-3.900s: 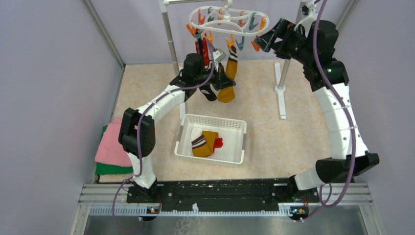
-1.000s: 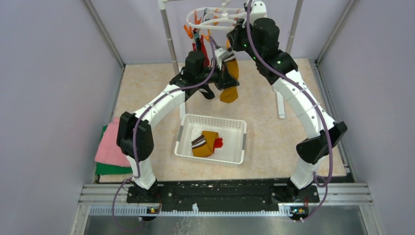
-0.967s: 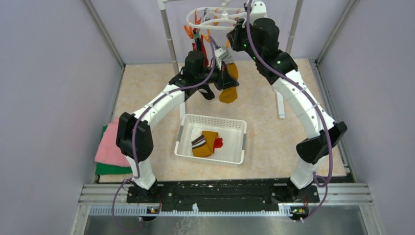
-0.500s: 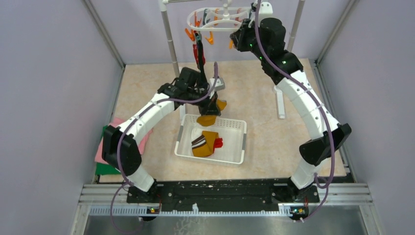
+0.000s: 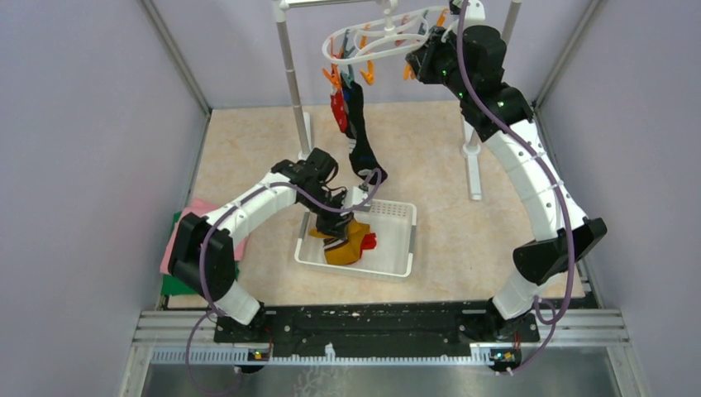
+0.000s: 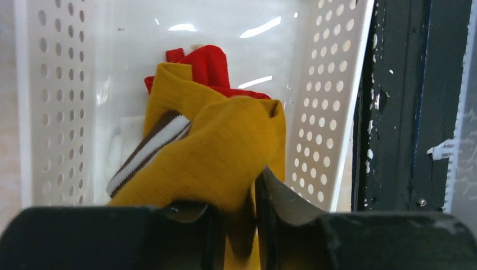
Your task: Remove the socks clipped to the hanger
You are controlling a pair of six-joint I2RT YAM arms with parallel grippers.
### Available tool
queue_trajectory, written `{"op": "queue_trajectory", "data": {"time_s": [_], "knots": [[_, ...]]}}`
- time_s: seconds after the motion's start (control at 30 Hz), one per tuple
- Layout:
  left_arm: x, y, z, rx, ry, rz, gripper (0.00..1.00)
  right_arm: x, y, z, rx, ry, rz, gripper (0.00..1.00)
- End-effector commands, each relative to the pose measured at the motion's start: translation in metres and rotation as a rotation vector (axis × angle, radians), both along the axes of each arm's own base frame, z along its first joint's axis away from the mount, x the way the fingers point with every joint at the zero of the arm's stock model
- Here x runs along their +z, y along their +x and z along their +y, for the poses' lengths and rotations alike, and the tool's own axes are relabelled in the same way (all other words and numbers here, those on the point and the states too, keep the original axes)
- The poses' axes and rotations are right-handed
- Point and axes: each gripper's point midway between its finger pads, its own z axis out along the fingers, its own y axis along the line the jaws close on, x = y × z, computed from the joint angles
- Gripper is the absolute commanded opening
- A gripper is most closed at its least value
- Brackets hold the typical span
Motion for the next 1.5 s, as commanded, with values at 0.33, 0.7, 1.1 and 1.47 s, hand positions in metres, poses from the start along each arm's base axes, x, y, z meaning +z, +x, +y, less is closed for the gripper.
{"op": "queue_trajectory", "data": {"time_s": [0.33, 0.7, 1.1, 1.47], "knots": [[0.124, 0.083, -0.015, 0.258, -0.299, -0.367, 0.99, 0.034, -0.009, -0.028, -0.036, 0.051, -0.050, 0.00], [0.194, 0.171, -0.017, 0.409, -0.573, -0.315, 0.99, 0.031, -0.002, -0.040, -0.051, 0.069, -0.033, 0.00], [0.198, 0.208, -0.046, 0.324, -0.729, -0.324, 0.99, 0.037, -0.002, -0.048, 0.001, 0.146, -0.001, 0.02], [0.172, 0.182, -0.059, 0.176, -0.783, -0.138, 0.99, 0.036, -0.003, -0.041, 0.045, 0.171, 0.018, 0.02]]}}
